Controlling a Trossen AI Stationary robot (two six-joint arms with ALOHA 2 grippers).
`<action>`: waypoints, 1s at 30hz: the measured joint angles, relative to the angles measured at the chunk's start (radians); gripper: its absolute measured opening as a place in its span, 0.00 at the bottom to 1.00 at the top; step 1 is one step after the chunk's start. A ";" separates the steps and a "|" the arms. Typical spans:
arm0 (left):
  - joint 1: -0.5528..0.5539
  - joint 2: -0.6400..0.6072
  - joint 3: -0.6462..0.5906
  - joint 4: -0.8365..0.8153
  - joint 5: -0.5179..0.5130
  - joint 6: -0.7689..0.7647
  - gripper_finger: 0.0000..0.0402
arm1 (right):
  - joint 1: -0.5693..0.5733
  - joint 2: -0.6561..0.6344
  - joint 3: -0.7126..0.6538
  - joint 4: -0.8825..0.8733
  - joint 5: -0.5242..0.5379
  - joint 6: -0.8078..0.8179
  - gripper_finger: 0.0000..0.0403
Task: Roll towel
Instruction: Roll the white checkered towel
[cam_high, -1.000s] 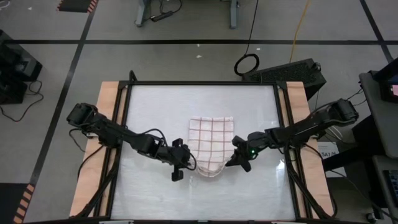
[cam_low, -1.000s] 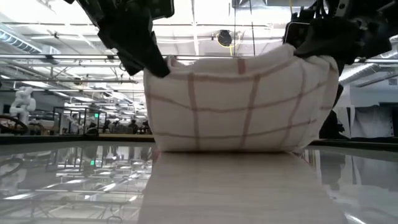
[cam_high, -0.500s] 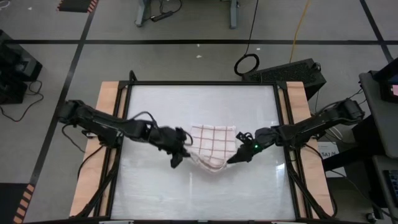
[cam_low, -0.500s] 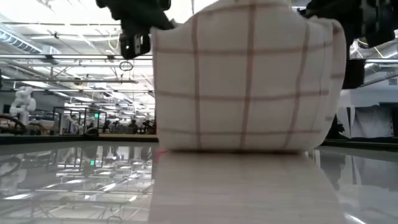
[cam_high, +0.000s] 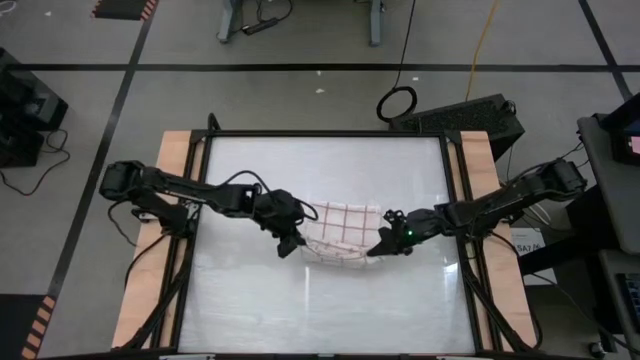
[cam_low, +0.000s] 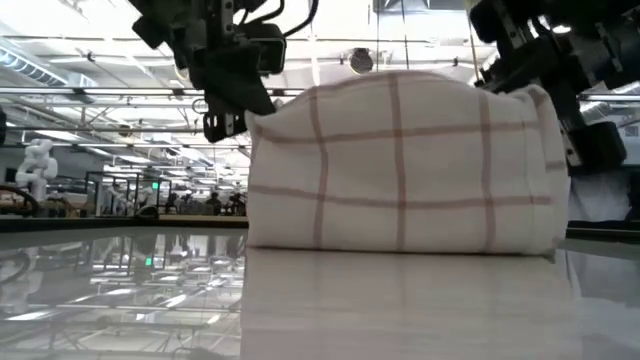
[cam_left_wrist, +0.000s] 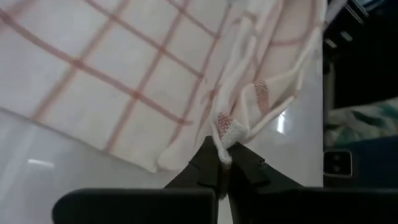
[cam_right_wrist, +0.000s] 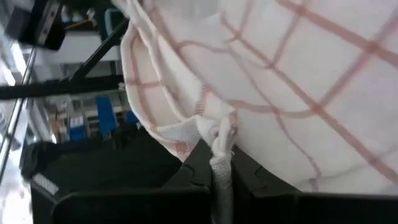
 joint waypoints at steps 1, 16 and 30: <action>0.000 0.007 -0.007 0.013 0.020 0.000 0.03 | 0.003 0.000 -0.005 0.001 0.001 0.019 0.01; 0.001 0.070 -0.035 0.133 0.178 -0.025 0.04 | 0.050 0.011 -0.018 0.001 -0.003 0.158 0.01; 0.060 0.212 -0.039 0.181 0.348 -0.185 0.04 | 0.078 0.107 -0.159 0.301 0.044 0.321 0.01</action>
